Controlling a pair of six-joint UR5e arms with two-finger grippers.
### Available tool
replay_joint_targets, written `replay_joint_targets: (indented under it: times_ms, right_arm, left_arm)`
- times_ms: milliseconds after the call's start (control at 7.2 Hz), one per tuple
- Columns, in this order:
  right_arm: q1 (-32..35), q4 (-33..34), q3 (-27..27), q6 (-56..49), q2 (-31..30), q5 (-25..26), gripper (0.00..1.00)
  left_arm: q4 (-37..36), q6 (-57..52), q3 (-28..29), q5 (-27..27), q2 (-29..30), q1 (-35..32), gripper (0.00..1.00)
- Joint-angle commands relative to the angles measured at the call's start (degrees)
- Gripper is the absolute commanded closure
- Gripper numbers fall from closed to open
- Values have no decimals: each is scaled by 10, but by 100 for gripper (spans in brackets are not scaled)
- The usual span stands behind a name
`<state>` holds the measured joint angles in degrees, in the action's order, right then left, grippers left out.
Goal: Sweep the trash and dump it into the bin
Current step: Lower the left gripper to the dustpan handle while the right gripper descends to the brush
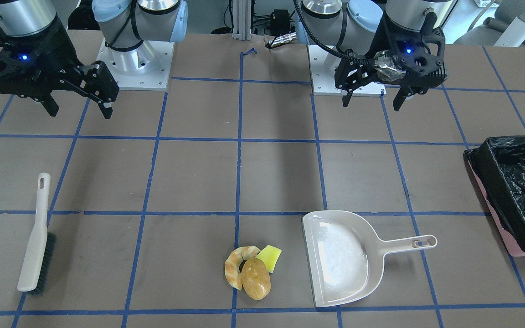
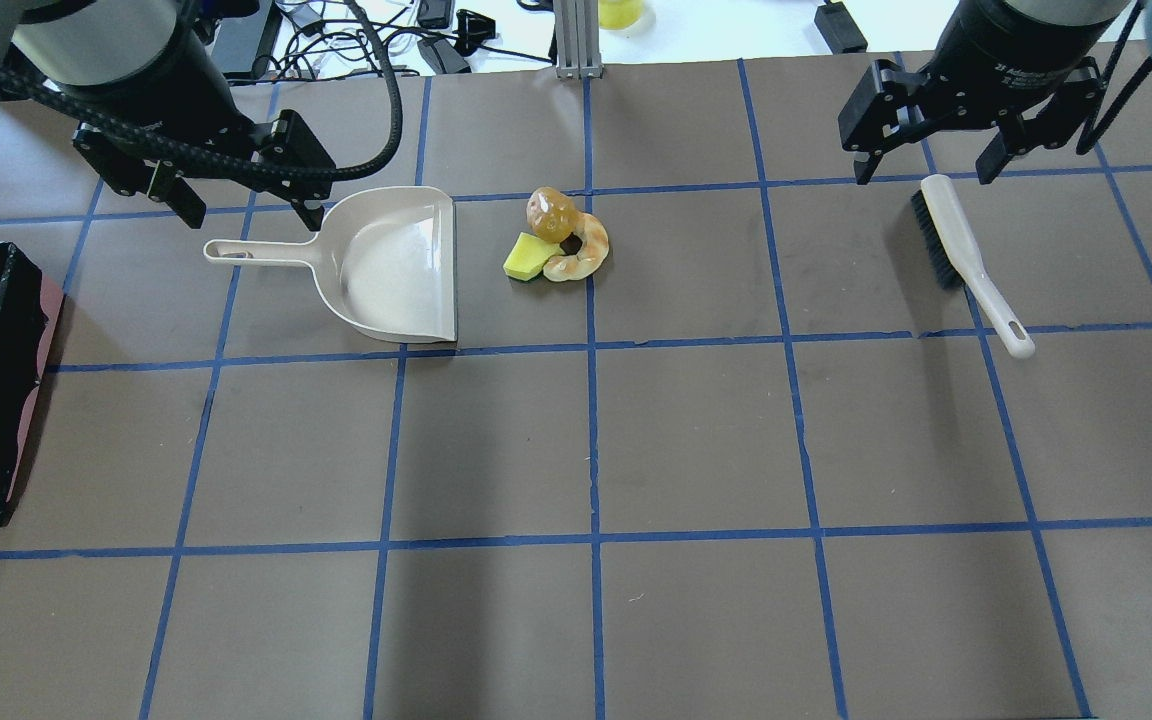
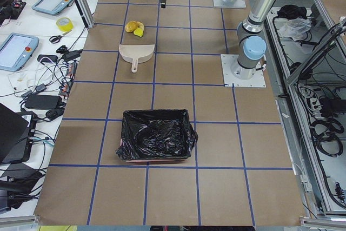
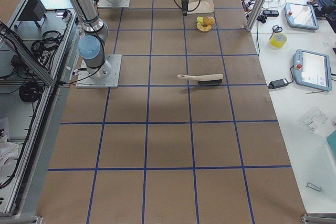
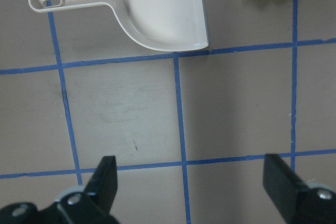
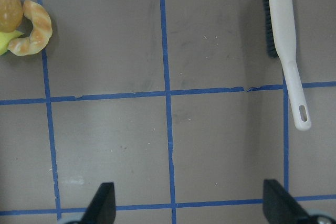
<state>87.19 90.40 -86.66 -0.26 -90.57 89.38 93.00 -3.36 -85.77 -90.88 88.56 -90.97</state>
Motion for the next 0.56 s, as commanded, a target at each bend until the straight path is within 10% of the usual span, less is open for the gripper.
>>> replay_joint_targets:
  times_ms: [0,417]
  right_arm:
    - [0,1,0,1,1,-1,0]
    - [0,0,0,-1,1,-1,0]
  left_arm:
    - [-1,-2,0,1,0,0,0]
    - [1,-48,10,4,16,13,0]
